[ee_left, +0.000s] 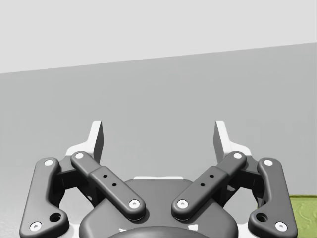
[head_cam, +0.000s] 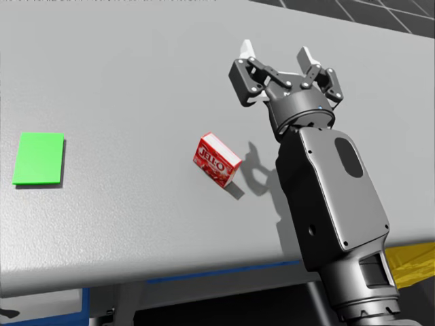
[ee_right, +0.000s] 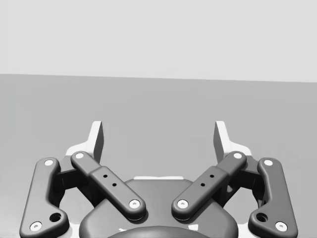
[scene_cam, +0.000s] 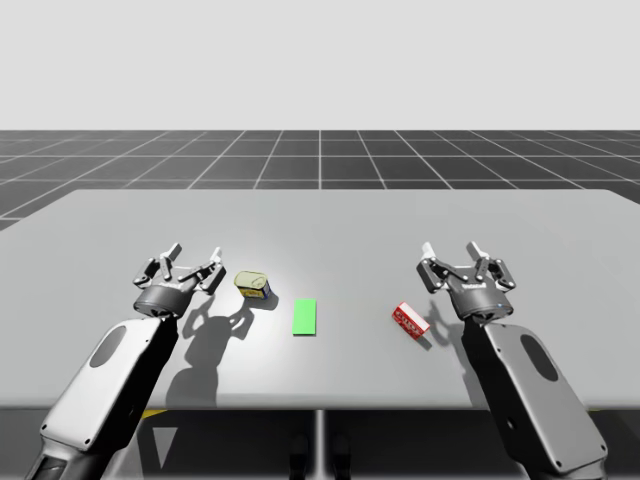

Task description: Look at the card. If it is red, pick the object on the left. If it is green, pick the object on the right.

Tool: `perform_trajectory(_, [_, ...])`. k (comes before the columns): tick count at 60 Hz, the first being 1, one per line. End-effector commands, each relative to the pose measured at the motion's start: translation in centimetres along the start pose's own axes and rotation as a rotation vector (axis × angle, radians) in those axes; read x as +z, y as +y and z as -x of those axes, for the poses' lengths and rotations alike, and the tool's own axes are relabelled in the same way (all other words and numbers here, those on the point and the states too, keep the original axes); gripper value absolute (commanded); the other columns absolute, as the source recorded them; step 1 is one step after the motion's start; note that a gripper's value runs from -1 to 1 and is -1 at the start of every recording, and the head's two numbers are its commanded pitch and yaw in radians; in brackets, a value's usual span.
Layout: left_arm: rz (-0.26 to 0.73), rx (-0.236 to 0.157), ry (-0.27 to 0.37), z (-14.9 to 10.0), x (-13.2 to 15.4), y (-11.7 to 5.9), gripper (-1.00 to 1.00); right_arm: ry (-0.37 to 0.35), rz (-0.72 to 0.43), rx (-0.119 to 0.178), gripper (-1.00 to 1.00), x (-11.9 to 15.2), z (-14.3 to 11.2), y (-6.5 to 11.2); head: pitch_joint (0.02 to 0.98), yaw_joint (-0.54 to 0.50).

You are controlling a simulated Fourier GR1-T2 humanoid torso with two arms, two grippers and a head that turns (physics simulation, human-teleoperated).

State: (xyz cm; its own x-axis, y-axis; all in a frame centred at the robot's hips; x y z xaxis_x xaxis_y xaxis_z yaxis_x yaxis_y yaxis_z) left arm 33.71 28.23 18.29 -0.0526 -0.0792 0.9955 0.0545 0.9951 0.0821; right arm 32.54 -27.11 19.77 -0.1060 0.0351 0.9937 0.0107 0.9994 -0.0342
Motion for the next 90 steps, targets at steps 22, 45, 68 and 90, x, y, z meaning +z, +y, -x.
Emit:
perform_trajectory(22, [0.000,0.005,0.011,0.3,0.0,0.1,-1.00,0.088,-0.191,-0.108,-1.00,4.2,-2.2,-0.1,0.914,-0.37])
perform_trajectory(45, [0.003,0.007,0.011,0.3,0.0,0.0,-1.00,0.058,-0.417,0.052,-1.00,12.2,-1.1,-0.5,0.906,-0.36])
perform_trajectory(68, [0.002,0.009,0.008,0.2,-0.1,0.1,-1.00,0.143,-0.456,0.005,-1.00,13.9,4.3,0.6,0.900,-0.36])
perform_trajectory(90, [0.002,0.009,0.008,0.2,-0.1,0.1,-1.00,0.209,-0.435,0.025,-1.00,11.4,6.7,0.3,0.903,-0.35])
